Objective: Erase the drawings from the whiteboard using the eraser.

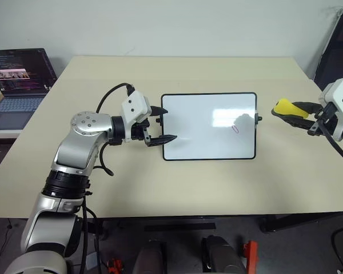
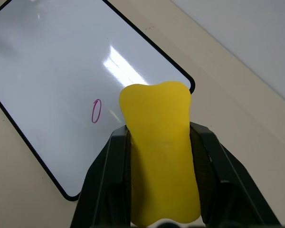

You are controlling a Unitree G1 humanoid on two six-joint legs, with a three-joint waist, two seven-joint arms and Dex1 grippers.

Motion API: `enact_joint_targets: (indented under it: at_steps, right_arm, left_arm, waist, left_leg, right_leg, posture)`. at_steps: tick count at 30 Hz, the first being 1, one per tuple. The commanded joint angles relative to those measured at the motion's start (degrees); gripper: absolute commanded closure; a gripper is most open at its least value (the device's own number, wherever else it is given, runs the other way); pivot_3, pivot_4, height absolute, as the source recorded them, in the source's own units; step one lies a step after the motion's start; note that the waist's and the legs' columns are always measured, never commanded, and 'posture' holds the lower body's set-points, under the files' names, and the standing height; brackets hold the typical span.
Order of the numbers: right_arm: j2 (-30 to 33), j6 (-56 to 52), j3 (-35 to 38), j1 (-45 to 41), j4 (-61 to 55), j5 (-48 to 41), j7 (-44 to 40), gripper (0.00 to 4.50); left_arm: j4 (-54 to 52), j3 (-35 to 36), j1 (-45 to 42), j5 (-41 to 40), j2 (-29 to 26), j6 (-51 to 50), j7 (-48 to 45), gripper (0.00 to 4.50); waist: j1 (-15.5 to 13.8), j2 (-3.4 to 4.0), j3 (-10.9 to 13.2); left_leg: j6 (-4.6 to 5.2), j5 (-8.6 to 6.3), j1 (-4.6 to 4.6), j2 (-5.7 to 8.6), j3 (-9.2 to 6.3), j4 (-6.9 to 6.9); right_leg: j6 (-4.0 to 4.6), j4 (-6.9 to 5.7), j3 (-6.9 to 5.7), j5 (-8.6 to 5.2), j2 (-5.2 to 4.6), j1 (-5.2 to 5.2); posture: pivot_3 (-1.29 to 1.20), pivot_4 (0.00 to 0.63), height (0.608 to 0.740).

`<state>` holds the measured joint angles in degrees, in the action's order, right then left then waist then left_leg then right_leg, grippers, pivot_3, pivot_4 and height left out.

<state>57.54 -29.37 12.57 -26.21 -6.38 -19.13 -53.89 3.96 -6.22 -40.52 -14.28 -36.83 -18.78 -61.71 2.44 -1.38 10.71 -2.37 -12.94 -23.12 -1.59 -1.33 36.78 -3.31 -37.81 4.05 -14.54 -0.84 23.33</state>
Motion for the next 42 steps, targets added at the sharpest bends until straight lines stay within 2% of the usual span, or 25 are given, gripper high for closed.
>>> enact_joint_targets:
  at_steps: [1, 3, 7, 14, 24, 31, 35, 38, 39, 42]
  right_arm:
    - [0.0, 1.0, 0.5, -0.6, -0.9, -0.1, 0.3, 3.19]
    - [-1.5, 0.9, 0.4, -1.4, -1.2, -0.7, 1.5, 3.19]
    - [-12.3, 2.9, -1.1, -4.8, 0.4, 0.2, 10.6, 3.19]
    - [-24.6, 10.5, -5.4, -5.9, 8.2, 6.8, 21.0, 3.19]
    - [-29.1, 18.1, -9.3, -5.0, 19.7, 10.8, 20.7, 3.19]
    - [-31.9, 23.2, -15.8, -1.9, 28.2, 15.2, 18.6, 3.19]
    - [-32.6, 23.9, -20.0, 1.2, 27.3, 16.3, 14.2, 3.19]
    - [-32.8, 23.4, -20.3, 2.1, 26.4, 15.5, 13.1, 3.19]
    - [-32.8, 23.5, -20.0, 2.0, 26.4, 15.4, 13.3, 3.19]
    - [-32.5, 24.7, -17.2, -0.4, 29.2, 15.5, 16.9, 3.19]
  left_arm:
    - [-2.3, 1.7, -1.0, -0.9, 0.0, 0.5, 0.6, 0.00]
    - [-2.5, 1.7, -0.8, -1.0, 0.1, 0.6, 0.7, 0.00]
    - [-2.9, 0.8, -0.1, -0.6, 1.0, 0.8, 1.2, 0.00]
    - [-3.3, 0.0, 1.4, 0.2, 1.8, 1.0, 2.1, 0.00]
    - [-3.6, -0.4, 1.7, -0.2, 2.5, 0.8, 1.8, 0.00]
    - [-2.9, -0.4, 1.7, 0.3, 2.6, 1.0, 1.8, 0.00]
    - [-3.2, -0.2, 2.0, 0.3, 2.3, 0.8, 1.7, 0.00]
    - [-3.3, -0.1, 2.1, 0.2, 2.1, 0.7, 1.7, 0.00]
    - [-3.4, -0.1, 2.1, 0.2, 2.1, 0.6, 1.7, 0.00]
    - [-3.2, -0.1, 2.0, 0.3, 2.0, 0.7, 1.7, 0.00]
  waist:
    - [0.0, 0.00, 0.0]
    - [0.0, 0.00, 0.0]
    - [0.6, 0.00, 0.0]
    - [0.5, -0.01, 0.0]
    - [0.5, 0.00, 0.0]
    - [1.2, -0.10, -0.1]
    - [1.6, -0.42, -0.4]
    - [2.2, -0.46, -0.4]
    - [2.3, -0.46, -0.4]
    - [2.4, -0.46, -0.4]
  left_leg:
    - [0.00, 0.00, 0.00, 0.00, 0.00, 0.00]
    - [0.00, 0.00, 0.00, 0.00, 0.00, 0.00]
    - [0.00, 0.00, 0.02, -0.02, 0.00, 0.03]
    - [0.00, 0.00, 0.02, 0.01, 0.00, 0.03]
    - [0.00, 0.00, 0.00, 0.01, -0.02, 0.03]
    - [0.00, 0.00, 0.26, -0.01, 0.00, 0.05]
    - [0.00, 0.01, 0.42, -0.10, -0.02, 0.10]
    - [0.01, 0.02, 0.92, -0.13, -0.03, 0.14]
    - [0.01, 0.02, 1.25, -0.13, -0.03, 0.14]
    - [0.07, 0.08, 1.38, -0.10, -0.03, 0.17]
  right_leg:
    - [0.00, 0.00, 0.00, 0.00, 0.00, 0.00]
    - [0.00, 0.00, 0.00, 0.00, 0.00, 0.00]
    - [0.01, -0.06, 0.01, 0.00, 0.02, -0.01]
    - [0.23, -0.11, 0.02, 0.14, 0.00, 0.00]
    - [0.26, -0.14, 0.00, 0.15, 0.01, 0.03]
    - [0.22, -0.20, 0.03, 0.14, 0.04, -0.16]
    - [0.07, -0.26, 0.05, 0.13, 0.14, -0.28]
    - [0.14, -0.17, 0.06, 0.18, 0.17, -0.82]
    - [0.40, -0.12, 0.08, 0.03, 0.16, -1.14]
    - [0.42, -0.14, 0.12, 0.07, 0.13, -1.23]
  posture:
    - [0.00, 0.150, 0.740]
    - [0.00, 0.150, 0.740]
    - [0.00, 0.150, 0.740]
    - [0.00, 0.150, 0.740]
    - [0.00, 0.150, 0.740]
    - [0.00, 0.150, 0.740]
    - [0.00, 0.150, 0.740]
    - [0.00, 0.150, 0.740]
    - [0.00, 0.150, 0.740]
    - [0.00, 0.150, 0.740]
